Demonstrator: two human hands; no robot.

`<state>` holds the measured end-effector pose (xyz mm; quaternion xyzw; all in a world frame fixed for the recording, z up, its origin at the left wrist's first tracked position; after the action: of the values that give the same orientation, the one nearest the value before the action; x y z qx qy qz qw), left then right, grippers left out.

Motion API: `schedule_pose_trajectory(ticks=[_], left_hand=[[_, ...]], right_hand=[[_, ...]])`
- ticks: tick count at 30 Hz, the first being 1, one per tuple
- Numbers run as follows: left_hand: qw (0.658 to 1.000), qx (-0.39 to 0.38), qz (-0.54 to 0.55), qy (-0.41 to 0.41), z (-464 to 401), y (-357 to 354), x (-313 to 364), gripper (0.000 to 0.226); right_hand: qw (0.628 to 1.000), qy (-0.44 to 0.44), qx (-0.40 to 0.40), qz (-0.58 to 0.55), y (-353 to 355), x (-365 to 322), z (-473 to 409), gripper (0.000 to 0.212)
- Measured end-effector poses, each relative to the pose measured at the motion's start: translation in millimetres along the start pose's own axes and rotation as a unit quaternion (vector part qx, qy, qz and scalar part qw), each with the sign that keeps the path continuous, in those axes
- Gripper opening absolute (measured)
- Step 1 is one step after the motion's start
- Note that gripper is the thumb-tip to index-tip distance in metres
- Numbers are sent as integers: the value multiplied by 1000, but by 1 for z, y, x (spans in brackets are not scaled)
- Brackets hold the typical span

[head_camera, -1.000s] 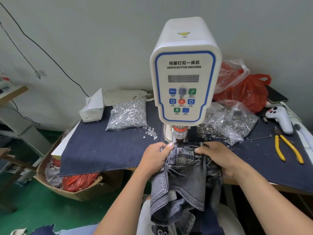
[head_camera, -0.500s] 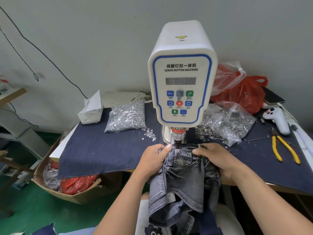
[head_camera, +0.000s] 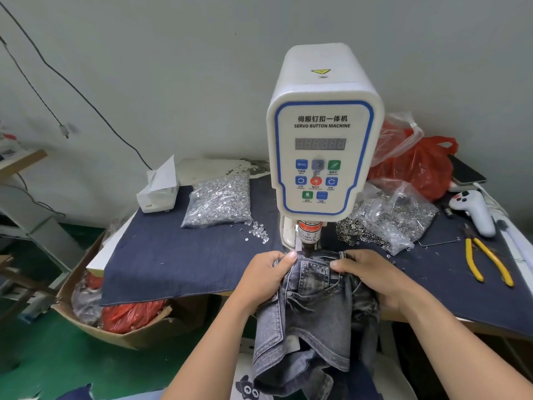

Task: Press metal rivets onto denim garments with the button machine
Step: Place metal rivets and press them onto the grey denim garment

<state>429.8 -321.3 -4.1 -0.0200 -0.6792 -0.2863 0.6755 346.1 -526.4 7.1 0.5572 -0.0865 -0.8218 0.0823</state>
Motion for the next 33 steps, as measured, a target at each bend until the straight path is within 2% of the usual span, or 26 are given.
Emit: schedule_pose_trajectory(ticks=[2, 4, 6, 8, 9, 11, 12, 14, 16, 17, 20, 25, 28, 30, 33], left_hand=[[999, -25, 25, -8, 11, -2, -1, 41], [995, -61, 76, -15, 24, -7, 1, 36], [989, -68, 134, -7, 24, -6, 8, 34], [971, -82, 221, 37, 20, -1, 11, 37], [966, -105, 229, 60, 19, 0, 11, 42], [979, -120, 136, 90, 14, 9, 5, 50], [990, -82, 73, 86, 9, 21, 1, 51], [995, 73, -41, 57, -6, 59, -2, 46], [963, 222, -148, 33, -14, 95, -2, 23], [955, 240, -172, 37, -19, 101, -5, 18], [950, 212, -228, 34, -38, 93, -16, 21], [934, 241, -262, 22, -37, 87, -12, 17], [957, 236, -169, -14, -24, 78, 5, 15], [984, 156, -70, -42, -14, 50, 22, 13], [998, 47, -3, -52, 2, 8, 36, 23]], right_hand=[[998, 3, -52, -31, -9, 1, 7, 14], [996, 32, -80, -27, -18, -1, 13, 26], [995, 84, -45, -10, -18, -12, 12, 33], [994, 105, -17, -25, -15, -18, 9, 18], [994, 102, -33, -23, -16, -20, 8, 9], [991, 71, -112, -18, -20, -12, 11, 7], [988, 52, -143, -30, -19, -5, 13, 8], [987, 40, -148, -49, -6, 3, 13, 14], [990, 41, -117, -69, 8, 8, 8, 18], [990, 41, -105, -83, 12, 9, 5, 19], [992, 48, -86, -72, 15, 13, -2, 22], [987, 46, -79, -132, 17, 18, -4, 8], [986, 45, -73, -142, 18, 19, -5, 5], [986, 42, -71, -147, 18, 19, -6, 5], [986, 38, -71, -143, 17, 20, -6, 6]])
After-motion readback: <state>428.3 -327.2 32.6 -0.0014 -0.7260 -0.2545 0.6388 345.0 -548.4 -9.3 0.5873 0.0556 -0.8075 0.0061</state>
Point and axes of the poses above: each hand's wrist, its own z-axis away from the middle knuckle, its own y-axis out of the back of the hand, x = y × z, the point moved 8 cm from there along -z, towards the middle knuckle, and after that the axes turned 8 degrees about z, right-handed, at the moved point
